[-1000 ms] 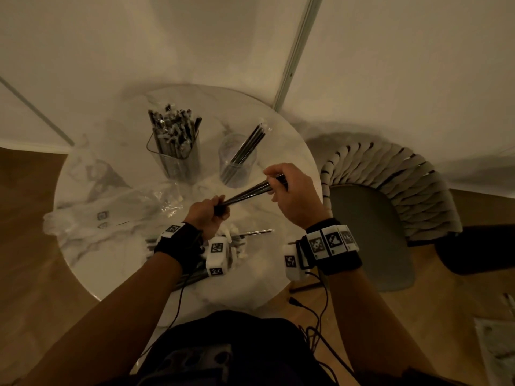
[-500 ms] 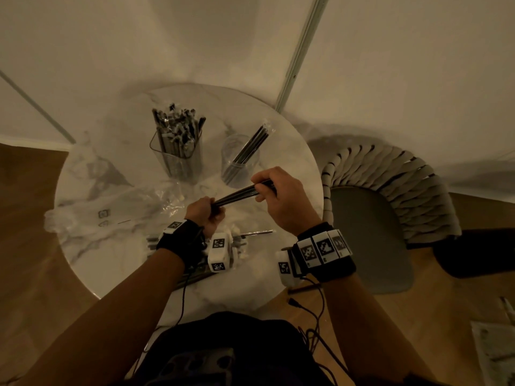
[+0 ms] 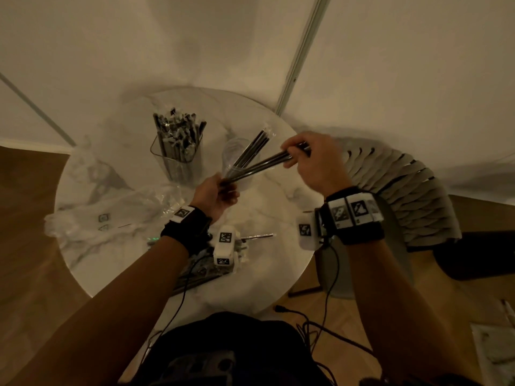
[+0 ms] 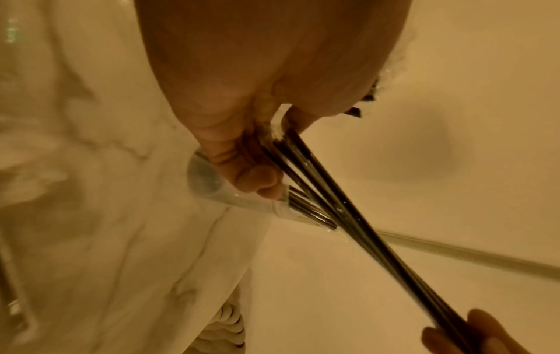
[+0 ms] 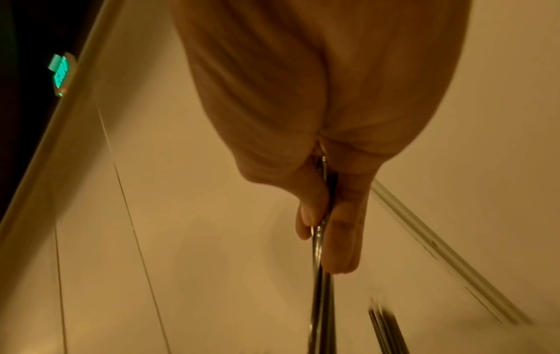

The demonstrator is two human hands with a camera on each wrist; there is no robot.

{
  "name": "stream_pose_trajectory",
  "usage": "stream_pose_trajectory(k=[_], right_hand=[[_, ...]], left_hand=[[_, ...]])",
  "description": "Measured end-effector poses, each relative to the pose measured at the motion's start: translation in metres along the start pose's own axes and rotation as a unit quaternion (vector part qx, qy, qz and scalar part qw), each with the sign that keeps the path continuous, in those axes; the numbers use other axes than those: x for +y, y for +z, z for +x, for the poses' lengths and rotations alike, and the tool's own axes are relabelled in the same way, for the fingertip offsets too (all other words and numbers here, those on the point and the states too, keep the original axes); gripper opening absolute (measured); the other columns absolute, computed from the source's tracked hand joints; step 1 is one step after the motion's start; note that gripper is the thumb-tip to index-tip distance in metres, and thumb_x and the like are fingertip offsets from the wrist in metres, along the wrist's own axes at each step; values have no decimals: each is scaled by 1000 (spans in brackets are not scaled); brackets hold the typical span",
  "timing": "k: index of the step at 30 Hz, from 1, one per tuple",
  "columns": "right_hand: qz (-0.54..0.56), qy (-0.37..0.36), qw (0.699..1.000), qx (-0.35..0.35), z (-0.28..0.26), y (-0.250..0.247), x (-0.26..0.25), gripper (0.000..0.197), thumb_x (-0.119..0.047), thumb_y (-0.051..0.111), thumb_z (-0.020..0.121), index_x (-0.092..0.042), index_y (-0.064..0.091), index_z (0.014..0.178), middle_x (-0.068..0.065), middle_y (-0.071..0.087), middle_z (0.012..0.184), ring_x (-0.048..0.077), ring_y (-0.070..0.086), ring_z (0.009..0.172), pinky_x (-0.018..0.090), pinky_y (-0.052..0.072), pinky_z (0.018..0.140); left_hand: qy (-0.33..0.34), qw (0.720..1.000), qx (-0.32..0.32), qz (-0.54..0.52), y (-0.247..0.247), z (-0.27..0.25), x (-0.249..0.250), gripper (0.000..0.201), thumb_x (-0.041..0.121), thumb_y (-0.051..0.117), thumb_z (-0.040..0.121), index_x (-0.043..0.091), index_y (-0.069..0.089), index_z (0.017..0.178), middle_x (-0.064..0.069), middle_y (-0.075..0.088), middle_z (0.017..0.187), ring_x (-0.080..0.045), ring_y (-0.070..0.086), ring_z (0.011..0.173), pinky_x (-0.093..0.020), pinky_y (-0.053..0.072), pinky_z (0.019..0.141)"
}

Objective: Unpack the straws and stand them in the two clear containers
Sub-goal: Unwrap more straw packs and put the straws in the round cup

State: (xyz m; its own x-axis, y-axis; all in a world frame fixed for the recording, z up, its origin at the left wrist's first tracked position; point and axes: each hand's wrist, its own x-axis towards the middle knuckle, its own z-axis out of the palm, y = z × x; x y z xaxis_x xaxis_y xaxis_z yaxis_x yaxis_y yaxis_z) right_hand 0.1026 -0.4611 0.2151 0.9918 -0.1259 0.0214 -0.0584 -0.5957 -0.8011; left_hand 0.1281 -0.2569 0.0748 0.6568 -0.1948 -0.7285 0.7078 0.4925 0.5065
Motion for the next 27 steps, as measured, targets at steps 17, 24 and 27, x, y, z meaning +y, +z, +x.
stream_pose_trajectory(k=[17,24,27], right_hand=[[-153,-48,986,-36,85,31,25,14,-2,60,89,-7,74,90,12,70,93,23,66,86,40,57,83],[-262,-118,952,-106,71,72,38,27,0,45,93,-4,70,104,18,59,110,36,51,104,38,38,96],[-300,-118,947,-11,67,85,48,26,-8,46,91,-14,65,108,11,48,117,31,43,105,42,42,95]], left_hand=[[295,742,70,597,11,33,15,125,55,82,65,6,10,154,-12,19,160,-27,20,147,-36,22,118],[304,759,68,572,18,38,13,110,51,76,76,14,11,156,-9,29,157,-27,33,141,-39,34,111],[301,761,65,571,16,41,12,109,51,76,77,14,11,156,-8,29,157,-27,34,141,-38,34,111]])
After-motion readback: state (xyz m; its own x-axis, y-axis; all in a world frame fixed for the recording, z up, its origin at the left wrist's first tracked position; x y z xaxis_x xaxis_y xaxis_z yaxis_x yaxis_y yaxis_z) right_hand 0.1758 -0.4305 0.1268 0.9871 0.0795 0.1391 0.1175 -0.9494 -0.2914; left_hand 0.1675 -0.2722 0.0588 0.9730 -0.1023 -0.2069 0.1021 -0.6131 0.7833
